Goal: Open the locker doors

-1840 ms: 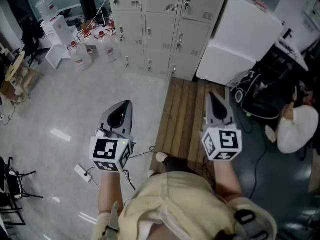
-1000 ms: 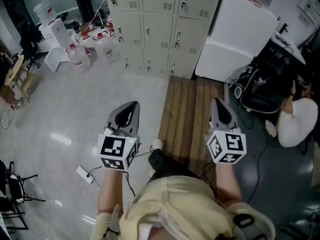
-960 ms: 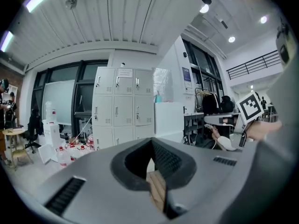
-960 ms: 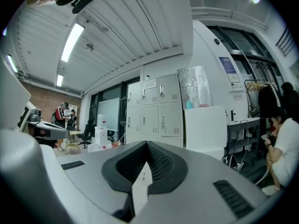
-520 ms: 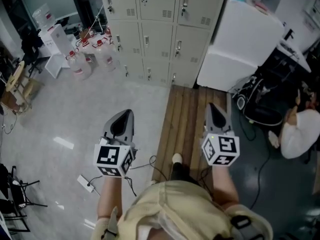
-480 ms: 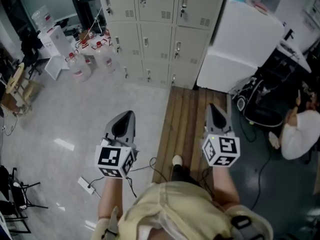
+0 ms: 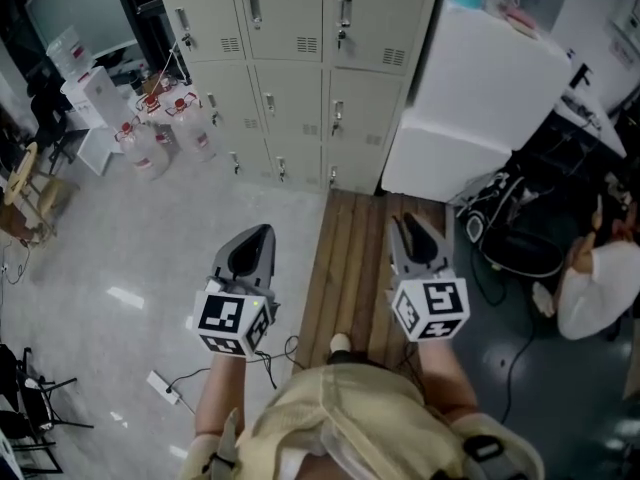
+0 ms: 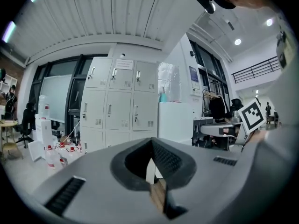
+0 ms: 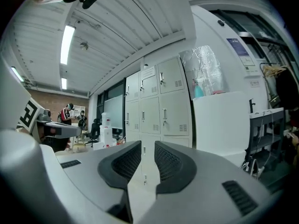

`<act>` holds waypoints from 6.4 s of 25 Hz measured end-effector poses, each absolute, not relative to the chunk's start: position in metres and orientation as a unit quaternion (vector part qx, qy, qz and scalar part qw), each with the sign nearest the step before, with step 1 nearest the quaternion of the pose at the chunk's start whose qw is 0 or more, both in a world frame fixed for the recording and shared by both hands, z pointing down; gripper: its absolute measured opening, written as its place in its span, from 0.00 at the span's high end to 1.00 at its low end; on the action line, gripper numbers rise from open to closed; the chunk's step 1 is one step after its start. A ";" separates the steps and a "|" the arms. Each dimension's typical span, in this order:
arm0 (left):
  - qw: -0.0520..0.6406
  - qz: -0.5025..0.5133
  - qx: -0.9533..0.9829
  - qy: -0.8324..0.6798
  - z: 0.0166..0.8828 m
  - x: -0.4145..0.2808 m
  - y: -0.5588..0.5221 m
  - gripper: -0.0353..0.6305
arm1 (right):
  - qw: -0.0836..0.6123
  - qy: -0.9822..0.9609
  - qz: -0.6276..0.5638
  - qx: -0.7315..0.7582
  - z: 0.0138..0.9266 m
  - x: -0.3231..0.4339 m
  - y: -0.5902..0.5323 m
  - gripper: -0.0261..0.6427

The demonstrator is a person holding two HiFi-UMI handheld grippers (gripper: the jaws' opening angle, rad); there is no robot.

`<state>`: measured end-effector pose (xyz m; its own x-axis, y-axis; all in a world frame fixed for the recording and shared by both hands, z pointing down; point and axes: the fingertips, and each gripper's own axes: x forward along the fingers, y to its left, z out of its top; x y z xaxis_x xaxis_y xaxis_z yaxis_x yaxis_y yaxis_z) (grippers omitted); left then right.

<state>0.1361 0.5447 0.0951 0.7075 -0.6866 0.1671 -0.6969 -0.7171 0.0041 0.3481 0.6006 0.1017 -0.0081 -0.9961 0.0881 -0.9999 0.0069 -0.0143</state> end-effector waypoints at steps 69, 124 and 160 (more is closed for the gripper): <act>0.034 0.070 0.865 -0.496 0.058 0.227 0.105 0.94 | 0.013 -0.743 0.006 0.669 0.024 0.487 0.009 0.78; 0.051 0.057 0.906 -0.417 0.067 0.219 0.196 0.94 | 0.032 -0.705 -0.004 0.708 0.021 0.482 0.146 0.79; 0.062 0.062 0.943 -0.322 0.086 0.284 0.225 0.94 | 0.035 -0.557 -0.031 0.829 0.025 0.595 0.305 0.79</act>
